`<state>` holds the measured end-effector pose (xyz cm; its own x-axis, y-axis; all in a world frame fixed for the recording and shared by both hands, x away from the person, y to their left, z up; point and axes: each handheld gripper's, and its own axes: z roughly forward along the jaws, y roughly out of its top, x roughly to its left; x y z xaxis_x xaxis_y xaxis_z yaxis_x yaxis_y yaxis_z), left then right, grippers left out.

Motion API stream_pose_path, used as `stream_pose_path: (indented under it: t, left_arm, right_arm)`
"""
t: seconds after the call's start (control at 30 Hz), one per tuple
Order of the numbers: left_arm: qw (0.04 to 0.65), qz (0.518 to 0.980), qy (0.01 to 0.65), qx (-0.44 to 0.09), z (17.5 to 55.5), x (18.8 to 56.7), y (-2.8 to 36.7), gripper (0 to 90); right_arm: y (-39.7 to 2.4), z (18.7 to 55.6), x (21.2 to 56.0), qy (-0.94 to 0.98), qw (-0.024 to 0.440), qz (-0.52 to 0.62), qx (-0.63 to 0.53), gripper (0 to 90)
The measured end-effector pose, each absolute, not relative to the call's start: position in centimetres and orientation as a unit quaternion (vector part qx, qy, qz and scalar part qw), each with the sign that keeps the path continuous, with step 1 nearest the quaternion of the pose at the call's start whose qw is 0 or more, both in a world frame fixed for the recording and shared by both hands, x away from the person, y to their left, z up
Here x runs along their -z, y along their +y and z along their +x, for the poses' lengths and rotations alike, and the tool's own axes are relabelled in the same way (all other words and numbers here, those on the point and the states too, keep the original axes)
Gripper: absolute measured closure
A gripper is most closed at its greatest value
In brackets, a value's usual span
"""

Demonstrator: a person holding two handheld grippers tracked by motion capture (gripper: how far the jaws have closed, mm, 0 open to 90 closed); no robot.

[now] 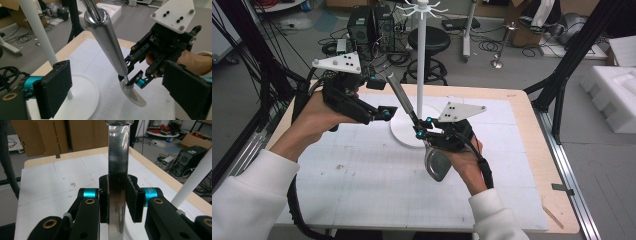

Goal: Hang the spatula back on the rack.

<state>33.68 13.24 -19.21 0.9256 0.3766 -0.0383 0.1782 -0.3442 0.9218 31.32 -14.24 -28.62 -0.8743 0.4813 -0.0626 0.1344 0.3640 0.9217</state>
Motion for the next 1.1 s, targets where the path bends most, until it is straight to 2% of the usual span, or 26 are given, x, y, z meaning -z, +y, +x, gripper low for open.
stream_pose_path:
  t: [0.1, 0.17, 0.23, 0.3, 0.37, 0.53, 0.6, 0.7, 0.8, 1.1]
  left_arm:
    - [0.547, 0.815, 0.171, -0.089, 33.8, 19.0, 12.9, 14.2]
    - [0.550, 0.813, 0.167, -0.089, 33.8, 18.9, 12.7, 22.7]
    - [0.549, 0.813, 0.171, -0.092, 33.9, 18.9, 12.6, 25.4]
    - [0.548, 0.813, 0.172, -0.095, 33.9, 18.9, 12.5, 32.1]
    - [0.545, 0.815, 0.174, -0.094, 34.0, 18.9, 12.3, 33.2]
    - [0.546, 0.813, 0.178, -0.097, 34.1, 18.8, 11.9, 46.8]
    - [0.545, 0.813, 0.182, -0.097, 34.2, 18.7, 11.8, 47.4]
    - [0.545, 0.812, 0.185, -0.098, 34.2, 18.5, 11.7, 53.7]
    - [0.539, 0.814, 0.191, -0.106, 34.2, 18.4, 11.7, 63.6]
    - [0.537, 0.815, 0.190, -0.100, 34.0, 18.1, 11.0, 67.4]
  right_arm:
    - [-14.2, 31.4, 28.6, 0.807, 0.164, 0.190, -0.534, 75.1]
    - [-14.1, 31.3, 28.6, 0.807, 0.165, 0.191, -0.533, 75.1]
    - [-14.1, 31.3, 28.6, 0.808, 0.166, 0.190, -0.532, 75.1]
    - [-14.1, 31.3, 28.6, 0.808, 0.171, 0.191, -0.530, 75.1]
    - [-14.0, 31.3, 28.6, 0.807, 0.169, 0.192, -0.533, 75.1]
    - [-13.9, 31.3, 28.6, 0.807, 0.172, 0.194, -0.531, 75.1]
    - [-13.9, 31.3, 28.5, 0.806, 0.173, 0.196, -0.531, 75.0]
    - [-13.8, 31.2, 28.5, 0.806, 0.178, 0.193, -0.530, 75.0]
    - [-13.8, 31.2, 28.5, 0.808, 0.179, 0.193, -0.528, 75.0]
    - [-13.6, 31.2, 28.6, 0.808, 0.182, 0.197, -0.524, 75.0]
